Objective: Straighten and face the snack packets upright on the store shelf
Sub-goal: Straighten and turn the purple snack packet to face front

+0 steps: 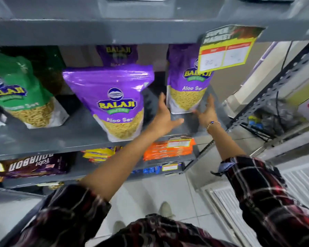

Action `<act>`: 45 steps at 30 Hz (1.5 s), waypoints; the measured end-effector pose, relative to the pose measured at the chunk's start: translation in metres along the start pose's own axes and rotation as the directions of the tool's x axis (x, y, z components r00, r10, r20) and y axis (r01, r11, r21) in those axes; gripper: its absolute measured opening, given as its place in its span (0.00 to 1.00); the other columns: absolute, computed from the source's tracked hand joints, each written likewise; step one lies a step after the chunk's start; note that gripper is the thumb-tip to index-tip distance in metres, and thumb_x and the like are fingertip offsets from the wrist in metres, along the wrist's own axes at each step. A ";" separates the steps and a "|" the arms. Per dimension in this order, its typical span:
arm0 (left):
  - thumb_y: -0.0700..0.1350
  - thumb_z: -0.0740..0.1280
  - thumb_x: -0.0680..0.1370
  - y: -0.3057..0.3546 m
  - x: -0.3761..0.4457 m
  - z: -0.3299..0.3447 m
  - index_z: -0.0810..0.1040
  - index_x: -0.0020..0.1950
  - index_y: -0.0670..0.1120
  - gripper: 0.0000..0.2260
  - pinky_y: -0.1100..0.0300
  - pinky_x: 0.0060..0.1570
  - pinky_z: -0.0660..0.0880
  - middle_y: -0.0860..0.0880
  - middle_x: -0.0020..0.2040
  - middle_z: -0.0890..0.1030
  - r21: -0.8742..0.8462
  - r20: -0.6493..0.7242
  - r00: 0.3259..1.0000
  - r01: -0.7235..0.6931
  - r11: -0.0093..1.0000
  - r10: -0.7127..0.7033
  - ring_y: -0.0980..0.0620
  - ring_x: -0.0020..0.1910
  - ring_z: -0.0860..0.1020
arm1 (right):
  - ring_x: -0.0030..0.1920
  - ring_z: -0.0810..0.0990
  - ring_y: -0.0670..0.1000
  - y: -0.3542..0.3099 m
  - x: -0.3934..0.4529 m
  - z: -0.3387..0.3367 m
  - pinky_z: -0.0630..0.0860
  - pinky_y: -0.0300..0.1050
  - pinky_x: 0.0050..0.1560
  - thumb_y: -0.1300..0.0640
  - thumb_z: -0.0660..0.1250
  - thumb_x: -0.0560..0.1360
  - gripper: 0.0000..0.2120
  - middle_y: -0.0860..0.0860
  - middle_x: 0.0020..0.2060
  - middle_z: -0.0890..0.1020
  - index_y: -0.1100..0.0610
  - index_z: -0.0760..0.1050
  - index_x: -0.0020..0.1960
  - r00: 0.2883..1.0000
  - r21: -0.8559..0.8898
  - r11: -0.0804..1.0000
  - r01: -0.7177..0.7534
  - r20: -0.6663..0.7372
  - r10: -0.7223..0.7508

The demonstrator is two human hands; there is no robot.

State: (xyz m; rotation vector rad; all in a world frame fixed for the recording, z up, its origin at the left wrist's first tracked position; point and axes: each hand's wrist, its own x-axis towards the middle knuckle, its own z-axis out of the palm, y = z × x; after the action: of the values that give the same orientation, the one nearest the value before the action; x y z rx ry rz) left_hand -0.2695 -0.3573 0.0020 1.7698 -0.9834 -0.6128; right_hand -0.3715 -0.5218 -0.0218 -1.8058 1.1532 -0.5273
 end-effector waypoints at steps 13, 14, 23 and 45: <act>0.38 0.77 0.66 -0.019 0.071 0.015 0.73 0.61 0.38 0.26 0.43 0.58 0.76 0.38 0.58 0.81 -0.135 -0.174 0.959 0.199 0.971 -0.221 0.41 0.55 0.80 | 0.63 0.74 0.61 0.008 0.058 -0.027 0.71 0.61 0.64 0.64 0.76 0.64 0.37 0.61 0.62 0.76 0.60 0.63 0.68 0.929 -0.048 0.992 0.117 0.358 -0.093; 0.39 0.77 0.66 -0.019 0.069 0.018 0.73 0.61 0.37 0.26 0.44 0.57 0.77 0.39 0.57 0.82 -0.126 -0.182 0.960 0.193 0.973 -0.214 0.42 0.55 0.81 | 0.63 0.74 0.60 0.011 0.056 -0.029 0.71 0.61 0.64 0.66 0.76 0.63 0.37 0.60 0.63 0.76 0.60 0.63 0.68 0.926 0.014 0.995 0.103 0.363 -0.101; 0.44 0.76 0.67 -0.023 0.022 0.037 0.71 0.61 0.39 0.26 0.44 0.57 0.77 0.41 0.56 0.83 -0.087 -0.167 0.968 0.174 0.981 -0.187 0.44 0.54 0.82 | 0.58 0.78 0.52 0.044 0.021 -0.041 0.73 0.50 0.63 0.69 0.75 0.64 0.33 0.52 0.56 0.79 0.59 0.65 0.64 0.889 0.155 0.985 0.076 0.436 -0.137; 0.49 0.64 0.78 -0.026 -0.043 0.056 0.65 0.69 0.42 0.22 0.54 0.61 0.72 0.42 0.64 0.76 -0.050 -0.263 0.939 0.218 0.975 -0.223 0.44 0.63 0.76 | 0.57 0.76 0.53 0.070 -0.059 -0.039 0.74 0.46 0.58 0.62 0.74 0.68 0.32 0.56 0.58 0.75 0.58 0.61 0.66 0.987 0.187 0.976 0.109 0.099 -0.130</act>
State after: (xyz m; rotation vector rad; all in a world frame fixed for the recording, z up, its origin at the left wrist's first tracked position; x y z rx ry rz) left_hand -0.3271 -0.3453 -0.0448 1.9013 -0.5960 -0.5026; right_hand -0.4621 -0.4989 -0.0559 -1.7307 0.8961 -0.5761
